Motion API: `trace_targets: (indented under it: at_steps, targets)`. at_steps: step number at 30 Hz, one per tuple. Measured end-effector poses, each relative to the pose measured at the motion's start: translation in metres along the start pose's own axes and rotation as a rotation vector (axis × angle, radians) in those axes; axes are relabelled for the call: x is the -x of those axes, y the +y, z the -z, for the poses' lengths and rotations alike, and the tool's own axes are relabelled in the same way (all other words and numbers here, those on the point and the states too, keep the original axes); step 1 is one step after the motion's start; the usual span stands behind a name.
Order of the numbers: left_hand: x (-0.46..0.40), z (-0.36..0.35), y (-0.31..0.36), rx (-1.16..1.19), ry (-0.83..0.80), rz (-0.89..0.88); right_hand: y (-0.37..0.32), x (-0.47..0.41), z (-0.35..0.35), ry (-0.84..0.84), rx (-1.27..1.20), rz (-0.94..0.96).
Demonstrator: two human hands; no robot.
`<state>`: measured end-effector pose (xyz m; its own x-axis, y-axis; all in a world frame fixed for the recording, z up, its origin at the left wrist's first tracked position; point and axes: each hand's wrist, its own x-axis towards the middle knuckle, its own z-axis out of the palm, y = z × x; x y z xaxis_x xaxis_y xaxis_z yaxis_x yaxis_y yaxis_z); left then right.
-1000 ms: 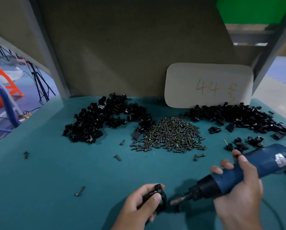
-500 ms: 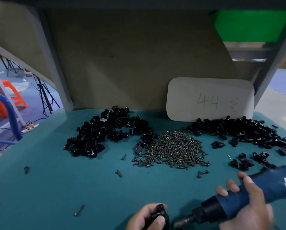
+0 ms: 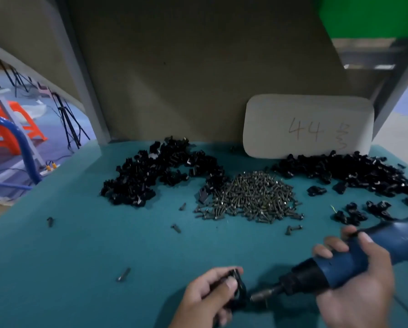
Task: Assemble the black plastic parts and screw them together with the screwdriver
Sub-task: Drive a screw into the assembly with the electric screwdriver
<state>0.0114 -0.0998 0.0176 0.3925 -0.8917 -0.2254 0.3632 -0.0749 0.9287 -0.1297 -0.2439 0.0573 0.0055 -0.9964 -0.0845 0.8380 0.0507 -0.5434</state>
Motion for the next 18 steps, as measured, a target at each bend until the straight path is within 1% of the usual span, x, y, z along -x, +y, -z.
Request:
trace_targets:
  at_steps: [1, 4, 8, 12, 13, 15, 16, 18]
  targets:
    - [-0.002, 0.000, -0.001, 0.019, 0.023, -0.009, -0.002, 0.001, -0.001, -0.013, 0.008, 0.001]
    - [0.000, 0.000, -0.010, 0.037, 0.076, -0.059, -0.003, 0.002, 0.004, 0.019, 0.019, -0.027]
    - [0.003, -0.002, -0.012, 0.050, 0.089, -0.093, -0.006, -0.004, 0.008, 0.126, 0.031, -0.133]
    - [0.000, 0.003, -0.007, 0.229, 0.119, -0.050, -0.013, -0.016, 0.012, 0.149, -0.035, -0.235]
    - [0.000, 0.005, -0.007, 0.249, 0.130, -0.060, -0.014, -0.019, 0.013, 0.153, 0.005, -0.249]
    - [0.000, 0.006, -0.009, 0.229, 0.130, -0.108, -0.011, -0.021, 0.015, 0.186, 0.173, -0.257]
    - [0.001, 0.005, -0.010, 0.189, 0.127, -0.129, -0.007, -0.020, 0.016, 0.215, 0.251, -0.248]
    - [0.002, 0.006, -0.013, 0.074, 0.125, -0.148, 0.003, -0.016, 0.016, 0.251, 0.316, -0.217]
